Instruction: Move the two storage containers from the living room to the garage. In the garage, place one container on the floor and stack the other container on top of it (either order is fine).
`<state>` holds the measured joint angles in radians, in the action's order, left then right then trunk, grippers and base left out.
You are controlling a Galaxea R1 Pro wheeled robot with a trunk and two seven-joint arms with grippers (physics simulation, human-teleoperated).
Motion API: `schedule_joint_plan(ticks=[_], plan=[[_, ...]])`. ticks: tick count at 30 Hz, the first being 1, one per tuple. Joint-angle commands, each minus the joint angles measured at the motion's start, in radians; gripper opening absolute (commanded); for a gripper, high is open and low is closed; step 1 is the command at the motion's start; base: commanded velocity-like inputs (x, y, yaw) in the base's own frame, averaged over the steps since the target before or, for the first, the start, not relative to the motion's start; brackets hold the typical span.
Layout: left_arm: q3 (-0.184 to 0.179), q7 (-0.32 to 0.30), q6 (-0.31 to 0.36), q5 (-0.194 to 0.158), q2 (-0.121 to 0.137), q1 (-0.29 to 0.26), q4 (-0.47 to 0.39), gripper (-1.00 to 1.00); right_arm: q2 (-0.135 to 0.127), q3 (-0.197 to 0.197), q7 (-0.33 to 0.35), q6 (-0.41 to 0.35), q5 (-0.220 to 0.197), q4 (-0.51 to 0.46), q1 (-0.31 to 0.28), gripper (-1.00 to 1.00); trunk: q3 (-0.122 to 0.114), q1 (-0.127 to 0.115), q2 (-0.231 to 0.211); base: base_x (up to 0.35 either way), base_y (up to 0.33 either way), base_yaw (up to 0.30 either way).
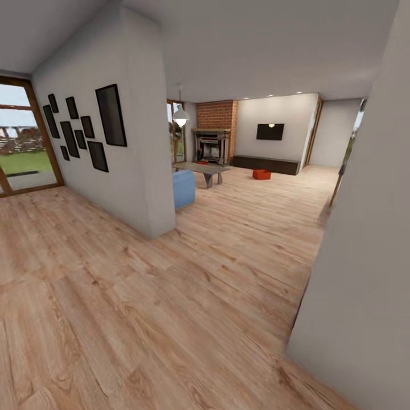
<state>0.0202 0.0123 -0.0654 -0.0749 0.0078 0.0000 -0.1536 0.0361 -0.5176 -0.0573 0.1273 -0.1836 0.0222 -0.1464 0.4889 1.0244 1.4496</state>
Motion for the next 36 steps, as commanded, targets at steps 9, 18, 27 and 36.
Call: schedule_joint_plan(ticks=[9, 18, 27, 36], plan=[[0.001, 0.000, -0.002, -0.008, 0.000, 0.000, 0.000, 1.00, 0.002, -0.008, -0.002, 0.005, -0.011, 0.002, -0.001, 1.00, 0.001, 0.001, 0.000, 0.323, 0.000, 0.000], [0.001, 0.000, -0.002, -0.008, 0.000, 0.000, 0.000, 1.00, 0.002, -0.007, -0.002, 0.005, -0.011, 0.002, -0.001, 1.00, 0.001, 0.001, 0.000, 0.323, 0.000, 0.000], [0.001, 0.000, -0.002, -0.008, 0.000, 0.000, 0.000, 1.00, 0.002, -0.007, -0.001, 0.005, -0.011, 0.002, -0.001, 1.00, 0.001, 0.001, 0.000, 0.323, 0.000, 0.000], [0.001, 0.000, -0.002, -0.008, 0.000, 0.000, 0.000, 1.00, 0.002, -0.007, -0.002, 0.005, -0.011, 0.002, -0.001, 1.00, 0.001, 0.001, 0.000, 0.323, 0.000, 0.000]])
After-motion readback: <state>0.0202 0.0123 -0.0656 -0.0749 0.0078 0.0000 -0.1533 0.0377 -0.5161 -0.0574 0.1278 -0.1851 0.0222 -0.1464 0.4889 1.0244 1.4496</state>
